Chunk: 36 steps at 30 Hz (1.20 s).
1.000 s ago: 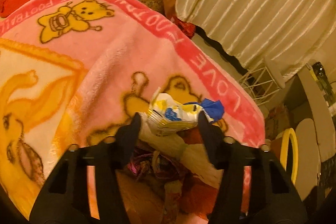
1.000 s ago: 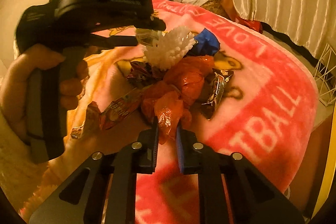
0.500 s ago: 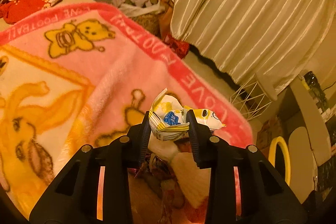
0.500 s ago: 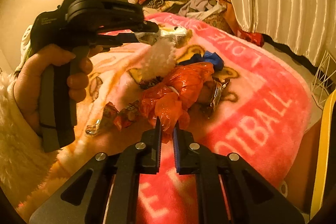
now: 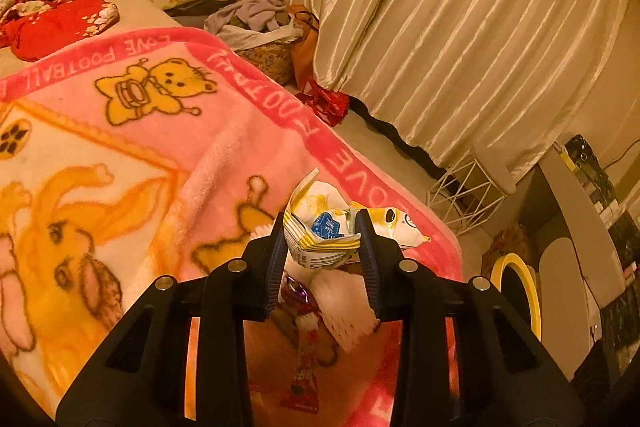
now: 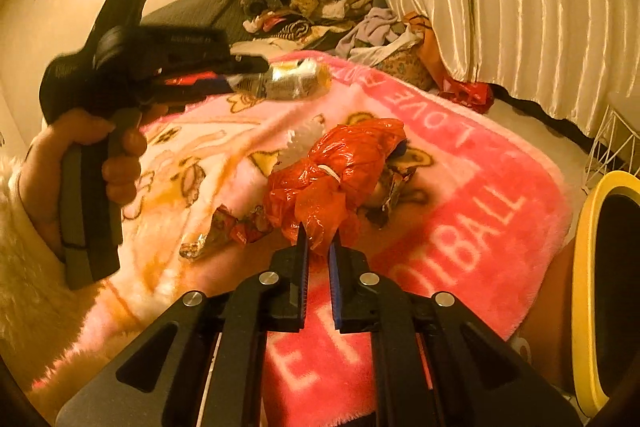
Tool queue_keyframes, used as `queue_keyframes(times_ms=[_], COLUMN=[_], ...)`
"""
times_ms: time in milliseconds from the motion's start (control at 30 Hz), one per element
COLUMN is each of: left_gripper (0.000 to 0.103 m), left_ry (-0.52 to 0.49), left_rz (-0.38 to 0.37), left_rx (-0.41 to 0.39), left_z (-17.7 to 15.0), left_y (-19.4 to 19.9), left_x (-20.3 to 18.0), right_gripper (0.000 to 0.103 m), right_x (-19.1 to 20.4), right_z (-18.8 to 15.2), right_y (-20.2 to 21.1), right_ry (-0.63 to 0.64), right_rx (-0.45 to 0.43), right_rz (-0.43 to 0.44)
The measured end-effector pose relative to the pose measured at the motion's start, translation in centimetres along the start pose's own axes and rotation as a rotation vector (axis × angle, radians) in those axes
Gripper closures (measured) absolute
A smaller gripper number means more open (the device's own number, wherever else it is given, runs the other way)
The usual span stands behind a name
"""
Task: Collect trash
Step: 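Lift the snack bag and orange wrapper toward the bin with both tools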
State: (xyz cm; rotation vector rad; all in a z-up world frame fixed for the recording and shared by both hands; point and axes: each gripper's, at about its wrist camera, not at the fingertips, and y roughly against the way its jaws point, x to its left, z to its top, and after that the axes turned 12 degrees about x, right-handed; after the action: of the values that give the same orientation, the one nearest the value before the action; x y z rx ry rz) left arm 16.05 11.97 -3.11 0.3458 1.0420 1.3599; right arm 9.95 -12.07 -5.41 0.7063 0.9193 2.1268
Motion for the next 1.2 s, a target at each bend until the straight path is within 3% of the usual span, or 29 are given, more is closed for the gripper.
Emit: queue_keyframes(times_ms=[1200], left_gripper=[0.076], left_ry=[-0.181], left_rz=[-0.052], left_rx=[-0.012], left_z=[-2.6], left_y=[1.2], left_x=[-10.3], right_gripper=[0.094], right_x=[-4.6], right_z=[-2.4], right_y=[7.8], right_ry=[-0.16], right_rx=[-0.19], right_rz=[-0.069])
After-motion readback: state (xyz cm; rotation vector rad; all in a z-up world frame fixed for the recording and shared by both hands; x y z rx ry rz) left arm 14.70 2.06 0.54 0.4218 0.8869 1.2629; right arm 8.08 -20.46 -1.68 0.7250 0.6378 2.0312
